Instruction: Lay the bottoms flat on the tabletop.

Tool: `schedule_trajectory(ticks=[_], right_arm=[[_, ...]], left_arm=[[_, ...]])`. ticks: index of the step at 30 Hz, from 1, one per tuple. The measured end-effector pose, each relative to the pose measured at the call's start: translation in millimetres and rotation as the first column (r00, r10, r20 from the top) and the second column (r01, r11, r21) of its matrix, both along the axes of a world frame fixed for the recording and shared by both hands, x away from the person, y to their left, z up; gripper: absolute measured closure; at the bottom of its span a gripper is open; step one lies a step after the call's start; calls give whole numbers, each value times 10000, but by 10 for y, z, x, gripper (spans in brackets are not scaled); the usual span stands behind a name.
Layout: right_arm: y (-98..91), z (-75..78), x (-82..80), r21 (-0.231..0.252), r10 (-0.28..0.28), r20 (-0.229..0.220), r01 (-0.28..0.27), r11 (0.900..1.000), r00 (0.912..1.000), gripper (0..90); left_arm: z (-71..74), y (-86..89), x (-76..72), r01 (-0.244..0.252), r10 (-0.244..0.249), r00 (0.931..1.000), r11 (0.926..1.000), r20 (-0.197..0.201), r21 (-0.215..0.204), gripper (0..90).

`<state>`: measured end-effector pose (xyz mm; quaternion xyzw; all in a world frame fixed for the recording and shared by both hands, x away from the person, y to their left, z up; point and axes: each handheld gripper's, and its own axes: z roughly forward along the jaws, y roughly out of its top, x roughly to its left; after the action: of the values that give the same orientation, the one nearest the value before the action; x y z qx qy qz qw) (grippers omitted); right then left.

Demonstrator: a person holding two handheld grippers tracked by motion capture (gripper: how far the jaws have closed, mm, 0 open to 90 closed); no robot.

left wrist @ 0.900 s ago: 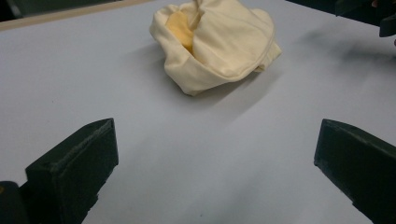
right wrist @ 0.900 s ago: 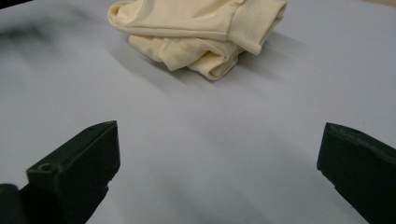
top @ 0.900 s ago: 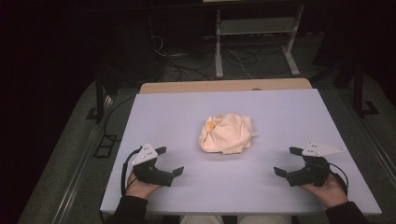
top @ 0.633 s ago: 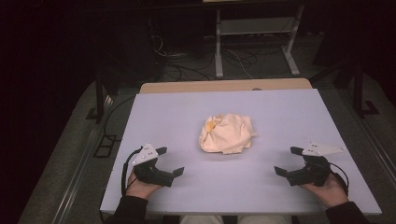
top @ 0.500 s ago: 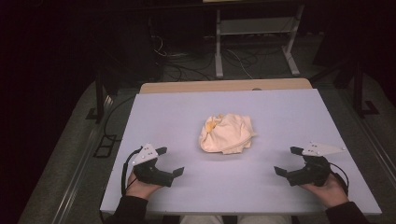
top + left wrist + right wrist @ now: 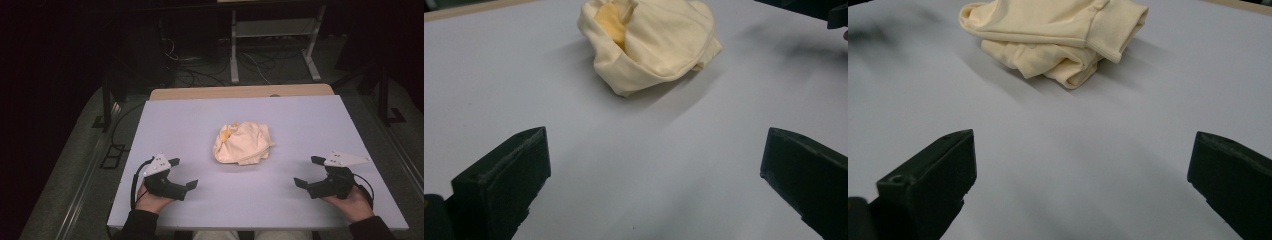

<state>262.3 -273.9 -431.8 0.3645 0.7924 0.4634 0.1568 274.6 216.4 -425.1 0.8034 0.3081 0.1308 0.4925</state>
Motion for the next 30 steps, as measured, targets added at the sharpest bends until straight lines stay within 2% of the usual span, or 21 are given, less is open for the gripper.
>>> schedule_trajectory(ticks=[8, 11, 13, 17, 24, 30], right_arm=[[-10, 3, 27, 6, -13, -223, 13, 10000, 9997, 0], [-28, 21, 37, -88, 25, -239, -27, 10000, 9997, 0], [-59, 28, 60, -84, 10, -495, -14, 10000, 9988, 0], [-65, 60, 72, -110, 17, -504, -23, 9999, 9987, 0], [-50, 180, 109, -31, 81, -536, -83, 10000, 9985, 0], [-23, 206, 136, -32, 114, -604, -116, 9999, 9981, 0]], left_arm=[[10, 36, 10, -101, 101, 9999, 9999, -7, -13, 0], [13, 39, 23, -77, 78, 9999, 9999, -73, 106, 0], [25, 26, 34, -63, 64, 9999, 9999, -100, 125, 0], [53, -22, 66, 86, -82, 9999, 9994, -129, 348, 0], [113, -63, 112, 229, -220, 9995, 9988, -208, 437, 0], [181, -89, 156, 286, -276, 9994, 9982, -198, 530, 0]])
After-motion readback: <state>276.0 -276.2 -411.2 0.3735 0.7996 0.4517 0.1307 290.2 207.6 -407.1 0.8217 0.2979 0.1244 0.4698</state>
